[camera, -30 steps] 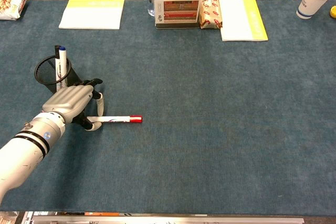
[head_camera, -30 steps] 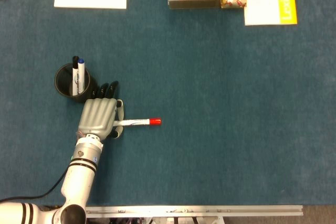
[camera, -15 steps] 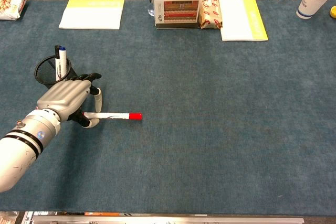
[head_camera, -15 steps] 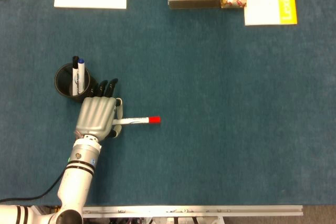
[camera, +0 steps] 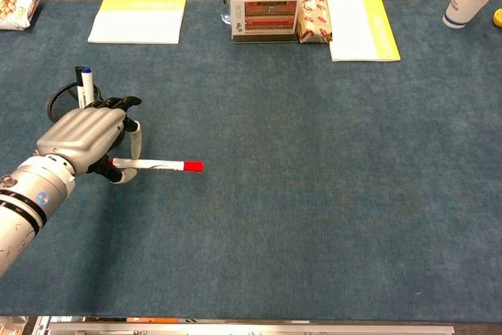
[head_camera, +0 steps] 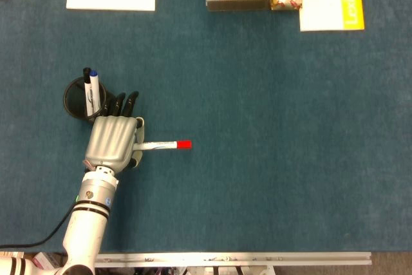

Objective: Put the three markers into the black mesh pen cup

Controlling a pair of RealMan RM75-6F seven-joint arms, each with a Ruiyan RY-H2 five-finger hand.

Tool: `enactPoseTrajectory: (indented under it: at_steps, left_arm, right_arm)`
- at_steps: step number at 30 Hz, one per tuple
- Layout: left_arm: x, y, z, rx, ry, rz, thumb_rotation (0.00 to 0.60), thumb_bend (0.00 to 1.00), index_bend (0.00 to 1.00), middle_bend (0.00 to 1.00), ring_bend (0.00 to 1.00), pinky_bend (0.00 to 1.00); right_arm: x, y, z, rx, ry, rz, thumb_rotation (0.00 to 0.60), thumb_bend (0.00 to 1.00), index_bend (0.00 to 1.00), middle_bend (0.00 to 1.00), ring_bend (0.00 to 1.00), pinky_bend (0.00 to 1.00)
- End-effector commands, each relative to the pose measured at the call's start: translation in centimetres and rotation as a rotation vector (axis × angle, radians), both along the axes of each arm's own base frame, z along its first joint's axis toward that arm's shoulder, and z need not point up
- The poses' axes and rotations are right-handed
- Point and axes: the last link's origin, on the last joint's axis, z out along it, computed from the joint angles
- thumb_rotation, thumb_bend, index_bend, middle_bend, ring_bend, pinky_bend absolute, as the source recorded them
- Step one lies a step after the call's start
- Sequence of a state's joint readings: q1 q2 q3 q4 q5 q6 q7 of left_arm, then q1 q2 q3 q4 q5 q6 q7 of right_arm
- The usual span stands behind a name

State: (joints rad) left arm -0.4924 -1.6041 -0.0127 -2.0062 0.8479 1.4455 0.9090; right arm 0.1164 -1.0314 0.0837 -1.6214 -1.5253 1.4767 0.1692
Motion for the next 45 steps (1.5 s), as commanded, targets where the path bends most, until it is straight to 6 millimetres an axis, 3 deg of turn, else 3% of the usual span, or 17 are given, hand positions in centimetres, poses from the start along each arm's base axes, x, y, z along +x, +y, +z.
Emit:
enactPoseTrajectory:
  at_steps: [1, 18, 45]
  left_arm:
    - [0.1, -0.3, 0.3, -0.003, -0.003, 0.0, 0.6, 0.29, 0.6, 0.06, 0.0, 0.07]
    - [1.6, -0.6, -0.8, -0.047, -0.031, -0.033, 0.6, 0.29, 0.6, 0.06, 0.0, 0.07]
    - [3.9, 0.9, 2.1, 0.082, 0.032, -0.12, 0.6, 0.29, 0.6, 0.06, 0.0, 0.07]
  right_arm:
    - [0.0, 0.0, -0.1, 0.001, 0.001, 0.0, 0.6, 0.0, 0.13, 0.19, 0.11, 0.38]
    - [0.0, 0.0, 0.1, -0.004, -0.002, -0.002, 0.6, 0.0, 0.13, 0.19, 0.11, 0.38]
    - [0.0, 0.0, 0.2, -0.005, -0.005, -0.003, 0.6, 0.0, 0.13, 0.19, 0.11, 0.38]
